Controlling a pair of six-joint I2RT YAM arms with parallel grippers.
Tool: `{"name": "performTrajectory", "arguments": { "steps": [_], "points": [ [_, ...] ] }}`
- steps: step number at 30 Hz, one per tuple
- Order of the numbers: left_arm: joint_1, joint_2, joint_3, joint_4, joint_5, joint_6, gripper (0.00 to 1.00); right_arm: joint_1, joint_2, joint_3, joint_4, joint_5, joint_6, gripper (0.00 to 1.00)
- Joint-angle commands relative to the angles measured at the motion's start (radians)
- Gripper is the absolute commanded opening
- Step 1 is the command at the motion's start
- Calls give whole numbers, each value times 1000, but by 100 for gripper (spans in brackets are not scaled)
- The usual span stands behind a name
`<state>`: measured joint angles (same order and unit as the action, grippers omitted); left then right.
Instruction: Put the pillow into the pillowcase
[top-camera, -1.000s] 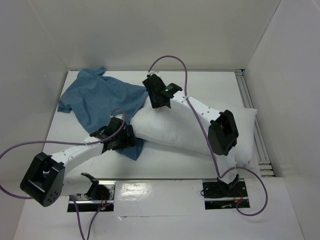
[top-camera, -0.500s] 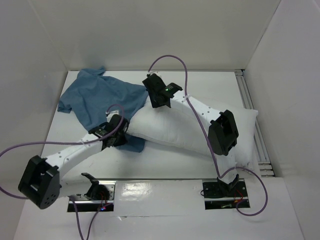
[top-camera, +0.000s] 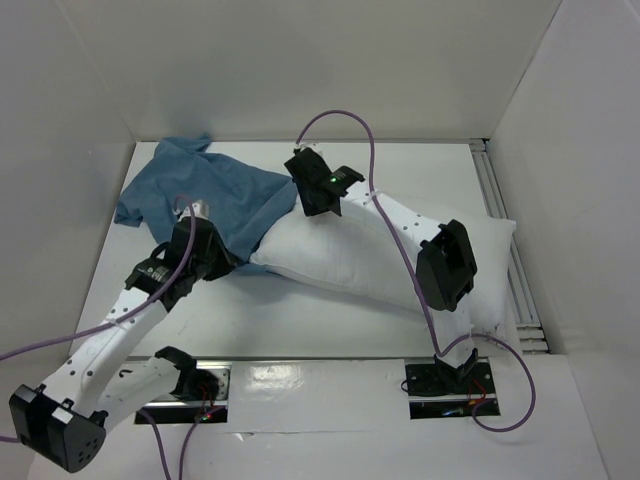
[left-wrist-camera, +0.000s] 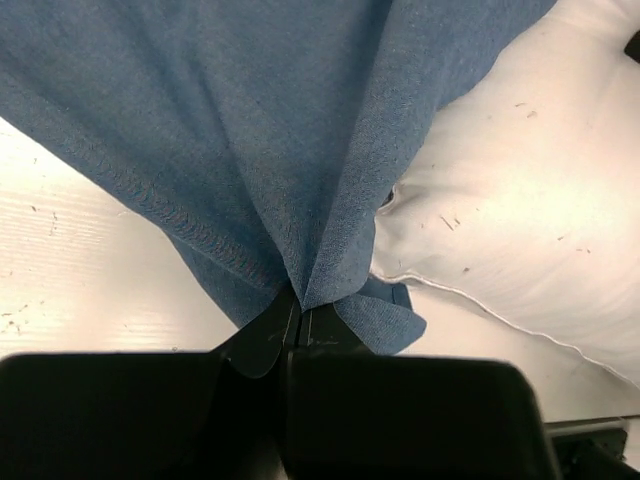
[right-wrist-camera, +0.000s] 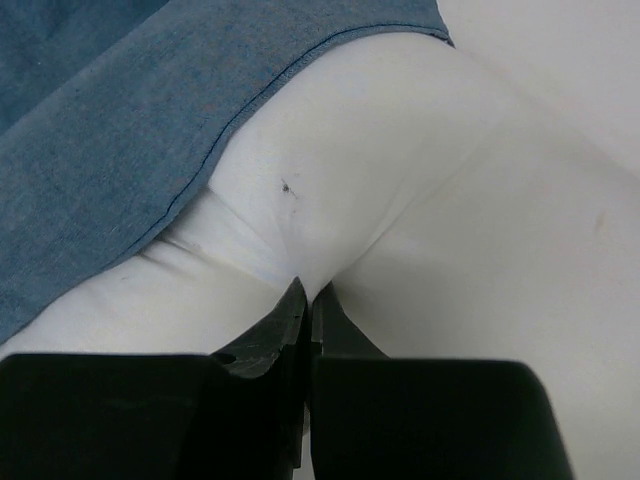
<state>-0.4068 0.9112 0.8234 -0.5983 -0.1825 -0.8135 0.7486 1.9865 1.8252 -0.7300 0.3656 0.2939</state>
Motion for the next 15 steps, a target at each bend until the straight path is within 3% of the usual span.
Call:
{"name": "performTrajectory", "arguments": {
  "steps": [1, 8, 15],
  "points": [
    [35, -54, 40, -3, 84, 23, 0, 6, 25, -20, -52, 64, -13, 0],
    [45, -101, 115, 64, 221, 91, 0, 35, 69, 19, -98, 130, 28, 0],
    [45, -66, 119, 111, 477, 197, 0, 35, 121, 143, -124, 98, 131, 0]
  ]
}}
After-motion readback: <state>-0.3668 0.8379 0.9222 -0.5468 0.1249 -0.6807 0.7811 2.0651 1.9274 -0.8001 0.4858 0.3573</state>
